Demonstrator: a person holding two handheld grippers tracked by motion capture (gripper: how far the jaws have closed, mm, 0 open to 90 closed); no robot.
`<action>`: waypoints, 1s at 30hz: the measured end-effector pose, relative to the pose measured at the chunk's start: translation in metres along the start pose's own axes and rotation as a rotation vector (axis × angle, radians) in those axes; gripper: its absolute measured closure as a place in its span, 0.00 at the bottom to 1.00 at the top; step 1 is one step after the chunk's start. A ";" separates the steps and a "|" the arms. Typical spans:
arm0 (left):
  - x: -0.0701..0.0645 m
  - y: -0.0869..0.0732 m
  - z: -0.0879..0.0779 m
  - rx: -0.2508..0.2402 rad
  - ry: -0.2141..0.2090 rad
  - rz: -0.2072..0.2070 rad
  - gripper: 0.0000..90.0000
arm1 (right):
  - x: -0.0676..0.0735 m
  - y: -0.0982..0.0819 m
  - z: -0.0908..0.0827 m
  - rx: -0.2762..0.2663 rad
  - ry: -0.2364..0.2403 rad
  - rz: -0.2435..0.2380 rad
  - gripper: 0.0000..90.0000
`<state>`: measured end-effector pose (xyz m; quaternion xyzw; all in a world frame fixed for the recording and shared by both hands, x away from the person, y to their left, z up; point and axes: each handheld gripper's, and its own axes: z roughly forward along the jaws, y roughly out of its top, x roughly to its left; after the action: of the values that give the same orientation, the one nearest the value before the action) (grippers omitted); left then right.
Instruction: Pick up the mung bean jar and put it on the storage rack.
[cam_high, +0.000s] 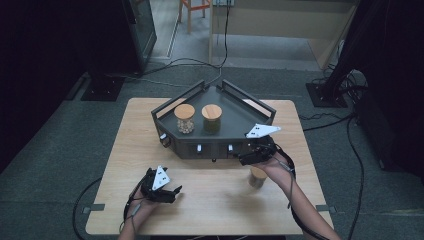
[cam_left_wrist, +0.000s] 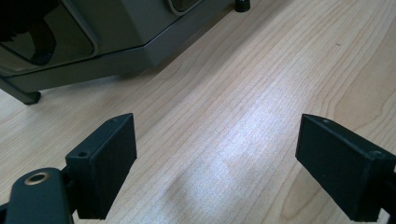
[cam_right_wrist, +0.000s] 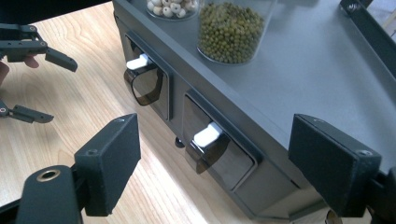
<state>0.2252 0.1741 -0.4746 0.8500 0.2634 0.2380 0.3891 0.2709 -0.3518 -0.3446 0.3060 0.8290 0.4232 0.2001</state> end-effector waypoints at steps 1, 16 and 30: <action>0.000 0.000 0.000 0.000 0.000 0.001 0.14 | -0.001 -0.001 0.000 0.001 0.000 0.004 0.19; -0.001 0.001 0.001 0.005 -0.001 0.001 0.14 | -0.003 -0.018 -0.003 0.014 -0.002 0.013 0.19; 0.000 0.001 0.001 0.008 -0.001 0.002 0.14 | -0.001 -0.034 -0.002 0.020 -0.013 0.022 0.19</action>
<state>0.2257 0.1730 -0.4744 0.8520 0.2635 0.2366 0.3857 0.2590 -0.3691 -0.3715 0.3198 0.8285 0.4149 0.1979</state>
